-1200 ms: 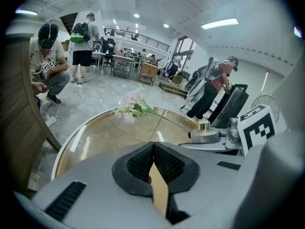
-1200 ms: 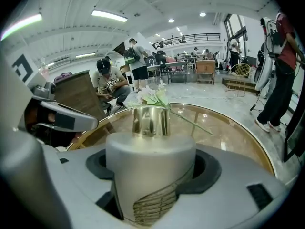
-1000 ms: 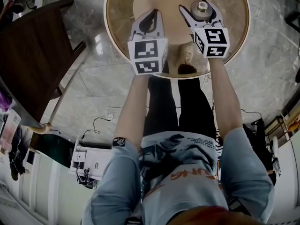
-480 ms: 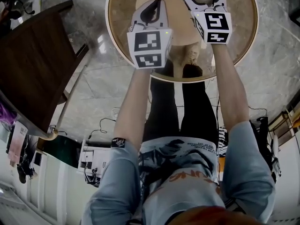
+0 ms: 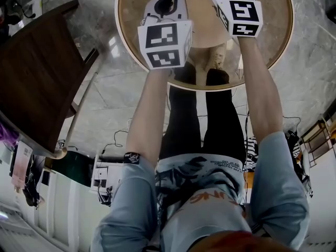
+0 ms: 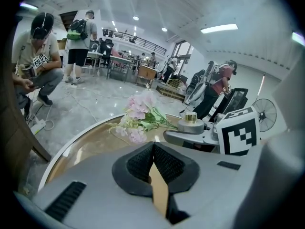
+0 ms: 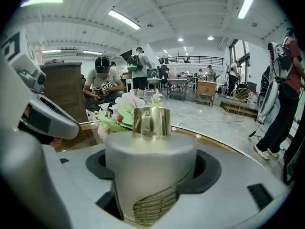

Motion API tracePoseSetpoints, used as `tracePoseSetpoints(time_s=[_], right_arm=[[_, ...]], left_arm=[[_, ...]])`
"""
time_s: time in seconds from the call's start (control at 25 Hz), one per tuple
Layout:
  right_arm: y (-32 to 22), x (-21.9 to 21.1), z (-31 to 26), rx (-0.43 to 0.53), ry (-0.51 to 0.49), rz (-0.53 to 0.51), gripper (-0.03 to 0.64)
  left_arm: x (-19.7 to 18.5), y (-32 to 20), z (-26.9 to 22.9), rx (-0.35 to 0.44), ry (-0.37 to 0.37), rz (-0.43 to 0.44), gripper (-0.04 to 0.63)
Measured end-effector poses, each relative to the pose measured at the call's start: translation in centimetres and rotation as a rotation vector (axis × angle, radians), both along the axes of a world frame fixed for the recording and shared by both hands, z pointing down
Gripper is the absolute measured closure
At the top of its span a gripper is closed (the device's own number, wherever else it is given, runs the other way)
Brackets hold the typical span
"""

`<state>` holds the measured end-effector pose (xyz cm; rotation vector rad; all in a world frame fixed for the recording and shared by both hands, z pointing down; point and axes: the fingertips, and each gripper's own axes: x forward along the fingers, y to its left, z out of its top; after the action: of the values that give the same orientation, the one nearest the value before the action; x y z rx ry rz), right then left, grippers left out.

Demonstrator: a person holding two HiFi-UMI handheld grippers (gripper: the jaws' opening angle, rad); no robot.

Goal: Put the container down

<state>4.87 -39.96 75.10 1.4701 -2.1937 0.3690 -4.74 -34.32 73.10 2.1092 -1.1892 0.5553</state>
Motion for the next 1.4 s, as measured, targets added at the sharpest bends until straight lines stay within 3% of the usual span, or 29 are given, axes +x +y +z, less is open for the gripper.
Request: tracePoseSetpoints(time_s=[0.32,0.84,1.08,1.4], right_arm=[[1.5,0.2,1.0,-0.097,0.052,-0.040,0.244],[5.2,2.2,-1.8,-0.127,0.027,-0.028,0.249],[9.6,4.0,-3.7,-0.158,-0.018,-0.022,0.362],[14.6,6.7,-8.5,-0.156,-0.093,0.027,0.604]], left_arm=[[0.8,-0.1,-0.6,-0.001,0.012,-0.010,0.568],[1.4,1.8,-2.3,0.001,0.007,-0.045,0.568],[2.1,3.8,-4.1,0.017,0.012,-0.074,0.569],[3.2,8.4,-8.3,0.036,0.036,-0.129,0.569]])
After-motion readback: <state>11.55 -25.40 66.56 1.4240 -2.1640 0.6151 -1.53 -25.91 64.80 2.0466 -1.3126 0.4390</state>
